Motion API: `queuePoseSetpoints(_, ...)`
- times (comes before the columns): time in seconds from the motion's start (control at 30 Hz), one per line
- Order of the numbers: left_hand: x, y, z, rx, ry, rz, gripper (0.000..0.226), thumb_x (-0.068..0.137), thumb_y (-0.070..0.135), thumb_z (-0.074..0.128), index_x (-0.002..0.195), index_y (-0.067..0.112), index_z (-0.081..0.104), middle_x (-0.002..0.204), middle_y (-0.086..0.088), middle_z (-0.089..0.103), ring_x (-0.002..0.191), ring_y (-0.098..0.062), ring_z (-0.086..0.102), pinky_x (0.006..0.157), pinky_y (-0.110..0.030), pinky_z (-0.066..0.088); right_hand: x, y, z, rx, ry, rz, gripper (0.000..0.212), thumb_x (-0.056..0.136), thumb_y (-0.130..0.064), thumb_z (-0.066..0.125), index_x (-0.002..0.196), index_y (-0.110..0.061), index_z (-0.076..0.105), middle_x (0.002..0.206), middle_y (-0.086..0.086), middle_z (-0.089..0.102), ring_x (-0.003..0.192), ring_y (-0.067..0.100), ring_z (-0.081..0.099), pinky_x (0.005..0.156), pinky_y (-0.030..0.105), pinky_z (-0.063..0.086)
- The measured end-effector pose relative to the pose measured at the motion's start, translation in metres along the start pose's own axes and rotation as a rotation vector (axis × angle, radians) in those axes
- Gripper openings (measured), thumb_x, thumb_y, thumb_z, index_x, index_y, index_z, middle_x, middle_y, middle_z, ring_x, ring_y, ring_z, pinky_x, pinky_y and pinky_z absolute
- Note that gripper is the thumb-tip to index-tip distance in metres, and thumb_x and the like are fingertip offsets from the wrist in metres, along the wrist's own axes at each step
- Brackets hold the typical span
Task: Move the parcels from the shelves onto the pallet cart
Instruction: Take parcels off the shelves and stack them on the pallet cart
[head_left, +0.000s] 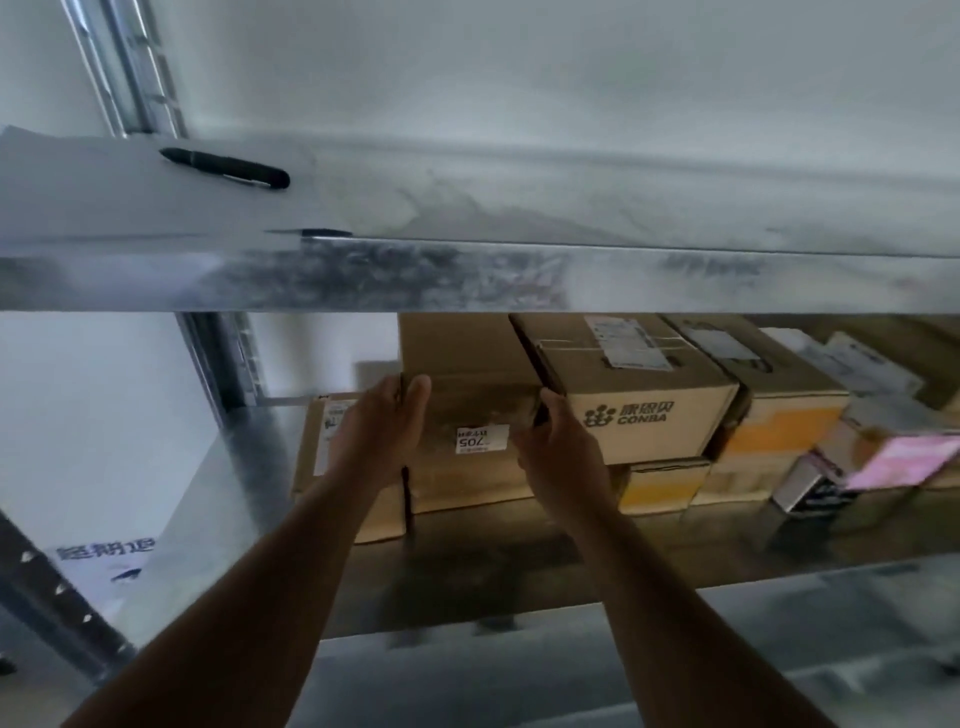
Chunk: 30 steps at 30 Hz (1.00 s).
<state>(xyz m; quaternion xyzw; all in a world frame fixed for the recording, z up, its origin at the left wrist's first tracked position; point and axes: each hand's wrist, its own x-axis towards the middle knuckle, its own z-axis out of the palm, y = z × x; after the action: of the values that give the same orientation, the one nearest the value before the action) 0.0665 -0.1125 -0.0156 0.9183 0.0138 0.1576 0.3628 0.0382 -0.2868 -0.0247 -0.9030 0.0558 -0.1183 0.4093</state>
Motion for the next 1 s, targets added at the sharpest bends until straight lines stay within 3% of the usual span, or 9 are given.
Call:
queuePoseSetpoints(0.13,0.018,-0.012,-0.009,-0.137,0.05,-0.073,0.021,0.095,0.025,0.045,0.104,0.01,0.056,0.098,-0.008,0.063,0.084,-0.021,0.059,0.069,-0.029,0.044,0.002,-0.01,0.007,-0.028,-0.019,-0.082,0.028,0.094,-0.036,0.049,0.115,-0.02,0.056,0.102,0.001,0.064,0.088,0.016,0.061,0.082,0.04,0.051)
queuePoseSetpoints(0.23,0.029,-0.015,-0.014,-0.156,0.018,-0.169,0.039,0.094,0.041,0.04,0.116,0.014,0.056,0.116,-0.009,0.061,0.099,-0.028,0.059,0.084,-0.039,0.048,0.012,-0.019,0.011,0.039,0.139,-0.063,0.023,0.094,-0.029,0.045,0.095,-0.011,0.059,0.098,0.011,0.06,0.08,0.019,0.055,0.079,0.04,0.051)
queuePoseSetpoints(0.33,0.034,-0.01,-0.008,-0.104,-0.08,-0.184,0.055,0.092,0.052,0.038,0.133,0.016,0.047,0.127,-0.009,0.056,0.103,-0.028,0.058,0.085,-0.037,0.047,0.019,-0.028,0.014,-0.051,0.228,-0.007,0.028,0.096,-0.033,0.041,0.112,-0.012,0.053,0.11,0.007,0.055,0.091,0.016,0.051,0.076,0.033,0.044)
queuePoseSetpoints(0.43,0.036,-0.007,-0.002,-0.183,-0.155,-0.164,0.035,0.095,0.042,0.038,0.108,0.016,0.057,0.102,-0.008,0.062,0.075,-0.016,0.055,0.059,-0.028,0.038,0.021,-0.032,0.016,-0.121,0.22,0.066,0.031,0.098,-0.033,0.038,0.12,-0.012,0.046,0.114,0.01,0.056,0.094,0.02,0.055,0.074,0.034,0.041)
queuePoseSetpoints(0.5,0.038,-0.007,-0.002,-0.245,-0.179,-0.139,0.023,0.096,0.029,0.035,0.09,0.016,0.053,0.085,-0.006,0.059,0.066,-0.014,0.05,0.054,-0.027,0.033,0.022,-0.031,0.015,-0.132,0.168,0.1,0.027,0.098,-0.03,0.037,0.117,-0.013,0.047,0.117,0.011,0.057,0.098,0.024,0.057,0.073,0.034,0.039)
queuePoseSetpoints(0.63,0.043,-0.016,-0.009,-0.248,-0.135,-0.119,0.022,0.094,0.022,0.032,0.088,0.015,0.052,0.071,-0.002,0.051,0.064,-0.017,0.049,0.059,-0.029,0.037,0.022,-0.025,0.013,-0.105,0.072,0.046,0.024,0.098,-0.032,0.041,0.096,-0.014,0.057,0.099,0.01,0.061,0.086,0.021,0.061,0.071,0.033,0.048)
queuePoseSetpoints(0.77,0.044,-0.028,-0.016,-0.117,-0.109,-0.086,0.026,0.092,0.027,0.035,0.076,0.018,0.053,0.074,-0.003,0.055,0.075,-0.025,0.054,0.07,-0.034,0.043,0.021,-0.029,0.015,0.068,0.133,0.08,0.037,0.096,-0.042,0.043,0.07,-0.017,0.051,0.064,-0.002,0.052,0.057,0.01,0.049,0.053,0.025,0.031)
queuePoseSetpoints(0.9,0.036,-0.034,-0.019,-0.293,-0.164,-0.171,0.022,0.09,0.039,0.045,0.096,0.026,0.061,0.087,-0.001,0.063,0.083,-0.024,0.061,0.085,-0.043,0.051,0.023,-0.032,0.016,0.234,0.011,0.198,0.028,0.093,-0.034,0.05,0.097,-0.008,0.058,0.08,0.004,0.059,0.071,0.013,0.056,0.064,0.031,0.049)
queuePoseSetpoints(1.0,0.031,-0.034,-0.026,-0.447,-0.262,-0.224,0.038,0.091,0.035,0.052,0.129,0.029,0.049,0.087,0.007,0.059,0.082,-0.016,0.061,0.069,-0.034,0.051,0.022,-0.029,0.008,0.376,-0.137,0.292,0.029,0.095,-0.027,0.049,0.121,-0.014,0.048,0.106,0.006,0.057,0.093,0.02,0.058,0.08,0.039,0.054)
